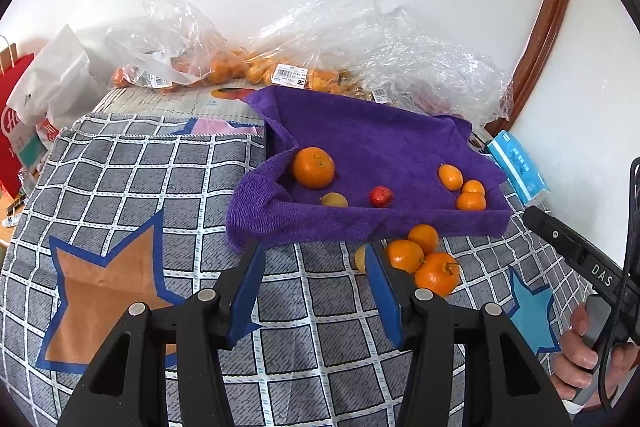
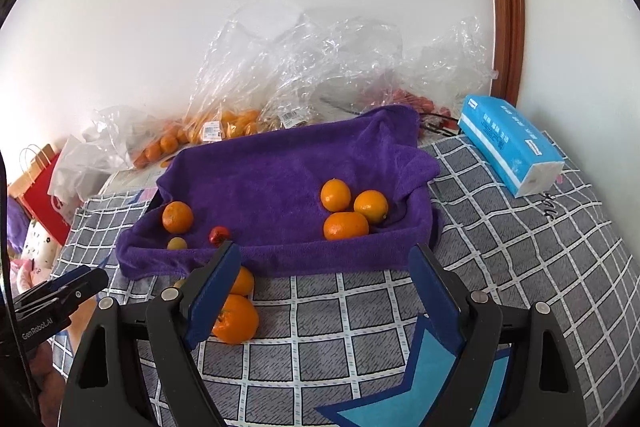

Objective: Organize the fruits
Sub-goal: 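Move both open tools back toward the fruit row beside the towel, then grasp a large stemmed orange with the right tool while the left tool grasps a yellow-green fruit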

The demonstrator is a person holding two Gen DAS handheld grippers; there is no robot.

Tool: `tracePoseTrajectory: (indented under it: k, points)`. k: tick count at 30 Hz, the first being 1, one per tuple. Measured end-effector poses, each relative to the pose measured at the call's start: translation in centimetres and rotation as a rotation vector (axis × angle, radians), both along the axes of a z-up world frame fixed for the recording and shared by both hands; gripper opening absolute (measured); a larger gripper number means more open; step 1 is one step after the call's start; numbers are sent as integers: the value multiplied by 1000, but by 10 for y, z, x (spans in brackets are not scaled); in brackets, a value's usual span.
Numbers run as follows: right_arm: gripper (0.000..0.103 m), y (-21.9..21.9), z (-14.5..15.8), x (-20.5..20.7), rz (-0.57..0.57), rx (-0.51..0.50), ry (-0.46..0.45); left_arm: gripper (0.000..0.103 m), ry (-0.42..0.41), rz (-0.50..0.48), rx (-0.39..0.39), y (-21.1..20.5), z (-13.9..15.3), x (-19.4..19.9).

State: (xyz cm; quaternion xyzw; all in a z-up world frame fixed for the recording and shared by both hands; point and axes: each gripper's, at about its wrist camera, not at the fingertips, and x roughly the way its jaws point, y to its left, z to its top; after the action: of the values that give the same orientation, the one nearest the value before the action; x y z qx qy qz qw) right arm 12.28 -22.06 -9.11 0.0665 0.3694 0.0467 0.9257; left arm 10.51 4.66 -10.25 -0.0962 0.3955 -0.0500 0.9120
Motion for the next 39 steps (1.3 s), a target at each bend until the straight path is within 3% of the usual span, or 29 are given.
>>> tracePoseTrajectory:
  k: [5, 25, 32, 39]
  points:
    - [85, 2, -13, 0, 32, 28, 55, 49, -12, 11, 17, 4, -2, -4]
    - [83, 17, -33, -2, 34, -51, 20, 48, 55, 41, 87, 18, -42, 8]
    - [76, 31, -41, 4, 78, -63, 47, 48, 62, 73, 64, 30, -52, 12]
    - [67, 43, -54, 8, 130, -5, 95, 48, 54, 41, 9, 34, -52, 13]
